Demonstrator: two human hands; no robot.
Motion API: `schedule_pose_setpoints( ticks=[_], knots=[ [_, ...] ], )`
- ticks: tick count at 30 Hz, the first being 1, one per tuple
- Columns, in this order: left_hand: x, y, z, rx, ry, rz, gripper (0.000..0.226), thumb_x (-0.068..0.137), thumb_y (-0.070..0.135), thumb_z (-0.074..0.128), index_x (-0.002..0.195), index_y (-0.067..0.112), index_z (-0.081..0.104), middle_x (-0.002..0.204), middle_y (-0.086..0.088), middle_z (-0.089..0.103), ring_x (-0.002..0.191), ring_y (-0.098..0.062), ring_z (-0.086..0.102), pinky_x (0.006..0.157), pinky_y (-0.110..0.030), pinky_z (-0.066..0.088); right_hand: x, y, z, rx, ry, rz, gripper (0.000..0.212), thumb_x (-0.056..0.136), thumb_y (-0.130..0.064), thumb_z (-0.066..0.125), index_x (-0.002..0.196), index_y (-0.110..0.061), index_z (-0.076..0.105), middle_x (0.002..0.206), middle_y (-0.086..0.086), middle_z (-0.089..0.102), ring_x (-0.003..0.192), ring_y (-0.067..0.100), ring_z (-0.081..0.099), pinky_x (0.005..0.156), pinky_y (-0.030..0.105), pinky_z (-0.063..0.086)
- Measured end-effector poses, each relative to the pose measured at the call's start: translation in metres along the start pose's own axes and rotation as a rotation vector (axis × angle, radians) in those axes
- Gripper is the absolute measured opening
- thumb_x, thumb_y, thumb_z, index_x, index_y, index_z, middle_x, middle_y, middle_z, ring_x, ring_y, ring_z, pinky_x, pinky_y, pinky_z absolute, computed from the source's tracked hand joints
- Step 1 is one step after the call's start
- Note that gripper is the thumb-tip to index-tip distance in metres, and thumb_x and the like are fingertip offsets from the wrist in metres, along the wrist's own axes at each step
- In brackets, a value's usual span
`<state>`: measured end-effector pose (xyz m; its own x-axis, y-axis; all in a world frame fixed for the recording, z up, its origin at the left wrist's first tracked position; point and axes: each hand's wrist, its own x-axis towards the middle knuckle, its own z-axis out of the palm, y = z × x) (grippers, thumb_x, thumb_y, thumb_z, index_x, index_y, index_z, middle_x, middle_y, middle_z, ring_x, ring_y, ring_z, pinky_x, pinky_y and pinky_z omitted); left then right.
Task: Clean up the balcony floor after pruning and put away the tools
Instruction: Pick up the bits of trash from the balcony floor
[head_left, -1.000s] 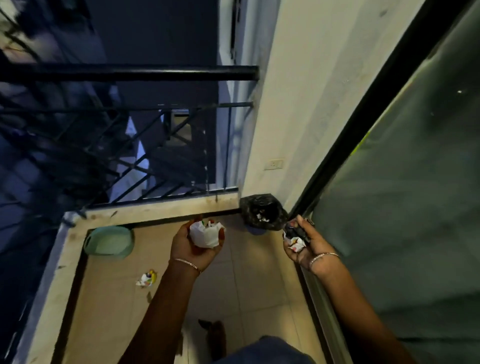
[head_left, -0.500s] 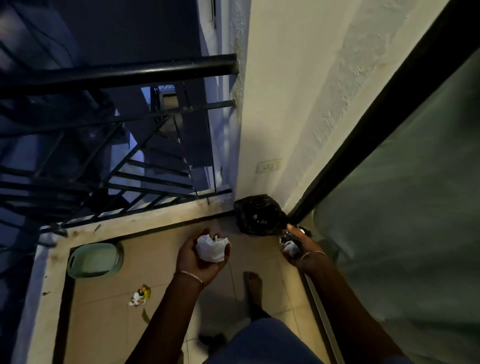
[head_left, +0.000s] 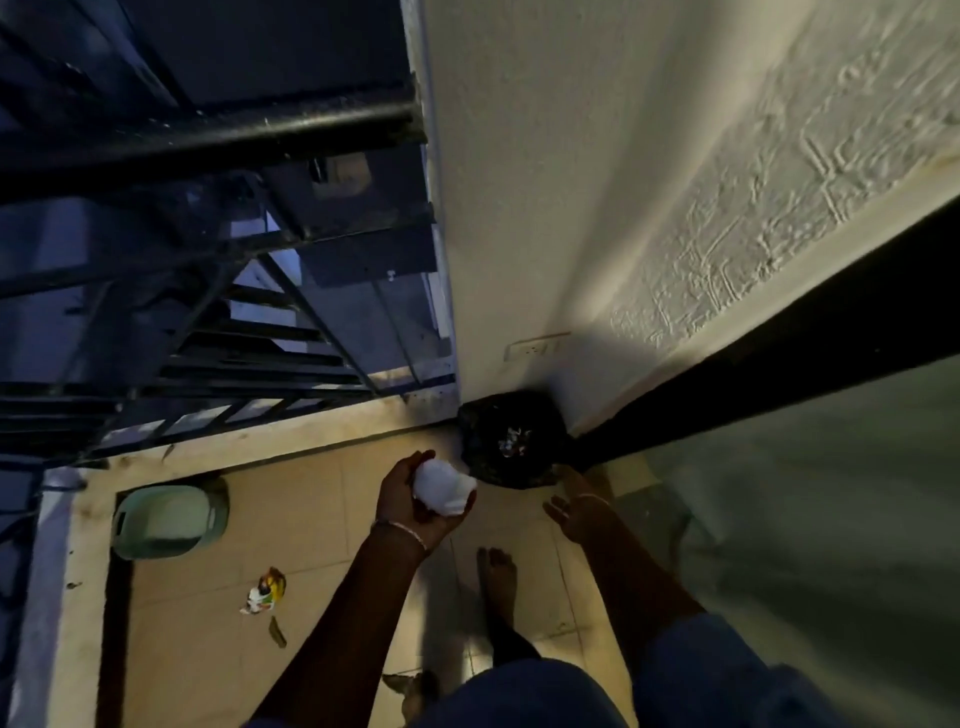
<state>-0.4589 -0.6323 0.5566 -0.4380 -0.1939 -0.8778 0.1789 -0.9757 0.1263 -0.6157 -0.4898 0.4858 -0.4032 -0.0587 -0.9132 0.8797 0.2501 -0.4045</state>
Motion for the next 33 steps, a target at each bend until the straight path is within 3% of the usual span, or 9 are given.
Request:
schedule_pose_setpoints(
  ticks=[2, 5, 8, 11, 15, 18, 20, 26, 33],
  knots=[
    [0.017, -0.002, 0.014, 0.011, 0.078, -0.012, 0.038, 0.092, 0.029, 0.05, 0.069, 0.006, 0.069, 0.072, -0.015, 0.064, 0.077, -0.03, 0.055, 0.083, -0.038, 0.043, -0.005, 0.002, -0.009, -0.026, -0.006, 0.032, 0.028, 0.096, -0.008, 0.058, 0.123, -0.012, 0.053, 0.123, 0.011, 0.048, 0.114, 0.037, 0.051, 0.089, 0.044, 0.048],
    [0.048, -0.006, 0.043, 0.031, 0.108, -0.035, 0.037, 0.095, 0.034, 0.048, 0.091, 0.002, 0.065, 0.084, -0.019, 0.068, 0.086, -0.036, 0.057, 0.085, -0.042, 0.043, -0.008, 0.008, -0.039, -0.029, 0.002, 0.124, 0.008, 0.095, -0.009, 0.059, 0.103, -0.007, 0.061, 0.121, 0.016, 0.051, 0.106, 0.035, 0.054, 0.093, 0.047, 0.048],
    [0.067, -0.01, 0.068, 0.09, 0.041, -0.079, 0.041, 0.096, 0.042, 0.047, 0.096, 0.006, 0.064, 0.09, -0.019, 0.067, 0.093, -0.036, 0.056, 0.089, -0.044, 0.041, 0.0, 0.014, -0.073, -0.022, 0.054, 0.15, 0.01, 0.094, -0.013, 0.063, 0.098, -0.004, 0.065, 0.109, 0.016, 0.059, 0.092, 0.031, 0.061, 0.077, 0.041, 0.053],
    [0.078, -0.015, 0.08, 0.162, 0.008, -0.087, 0.043, 0.095, 0.05, 0.048, 0.098, 0.011, 0.066, 0.097, -0.016, 0.067, 0.102, -0.035, 0.057, 0.108, -0.053, 0.033, 0.002, 0.012, -0.094, 0.005, 0.103, 0.154, 0.008, 0.095, -0.014, 0.061, 0.093, -0.007, 0.065, 0.101, 0.016, 0.063, 0.088, 0.03, 0.061, 0.071, 0.038, 0.052],
    [0.066, -0.025, 0.08, 0.223, -0.018, -0.075, 0.034, 0.097, 0.044, 0.049, 0.095, 0.016, 0.067, 0.096, -0.011, 0.07, 0.091, -0.031, 0.059, 0.1, -0.048, 0.04, 0.003, 0.01, -0.103, 0.002, 0.151, 0.144, 0.008, 0.094, -0.014, 0.062, 0.091, -0.007, 0.063, 0.093, 0.016, 0.065, 0.084, 0.029, 0.062, 0.066, 0.037, 0.05],
    [0.057, -0.026, 0.051, 0.279, 0.102, 0.009, 0.018, 0.098, 0.036, 0.052, 0.101, 0.022, 0.063, 0.122, -0.013, 0.055, 0.107, -0.031, 0.051, 0.104, -0.047, 0.037, 0.0, 0.012, -0.09, 0.007, 0.108, 0.13, 0.012, 0.098, -0.013, 0.057, 0.091, -0.006, 0.062, 0.093, 0.016, 0.064, 0.083, 0.029, 0.061, 0.068, 0.038, 0.051],
    [0.048, -0.026, 0.019, 0.273, 0.149, 0.031, 0.028, 0.096, 0.035, 0.054, 0.118, 0.02, 0.063, 0.134, -0.012, 0.049, 0.12, -0.031, 0.047, 0.105, -0.046, 0.039, -0.006, 0.015, -0.075, -0.036, 0.056, 0.12, 0.013, 0.099, -0.015, 0.055, 0.094, -0.006, 0.062, 0.095, 0.014, 0.064, 0.085, 0.028, 0.061, 0.071, 0.038, 0.052],
    [0.014, -0.027, -0.074, 0.167, 0.244, 0.168, 0.028, 0.101, 0.023, 0.046, 0.117, 0.01, 0.064, 0.133, -0.017, 0.055, 0.119, -0.032, 0.052, 0.106, -0.044, 0.042, -0.028, 0.027, -0.011, -0.28, -0.094, 0.045, 0.013, 0.098, -0.016, 0.056, 0.091, -0.006, 0.062, 0.092, 0.011, 0.064, 0.08, 0.025, 0.061, 0.071, 0.035, 0.05],
    [-0.069, -0.022, -0.181, -0.101, 0.325, 0.307, 0.03, 0.101, 0.022, 0.046, 0.121, 0.004, 0.06, 0.121, -0.016, 0.057, 0.111, -0.031, 0.054, 0.092, -0.041, 0.045, -0.077, 0.089, 0.047, -0.511, -0.227, -0.024, 0.008, 0.096, -0.012, 0.058, 0.091, -0.006, 0.061, 0.082, 0.01, 0.063, 0.071, 0.023, 0.059, 0.063, 0.032, 0.047]
  ],
)
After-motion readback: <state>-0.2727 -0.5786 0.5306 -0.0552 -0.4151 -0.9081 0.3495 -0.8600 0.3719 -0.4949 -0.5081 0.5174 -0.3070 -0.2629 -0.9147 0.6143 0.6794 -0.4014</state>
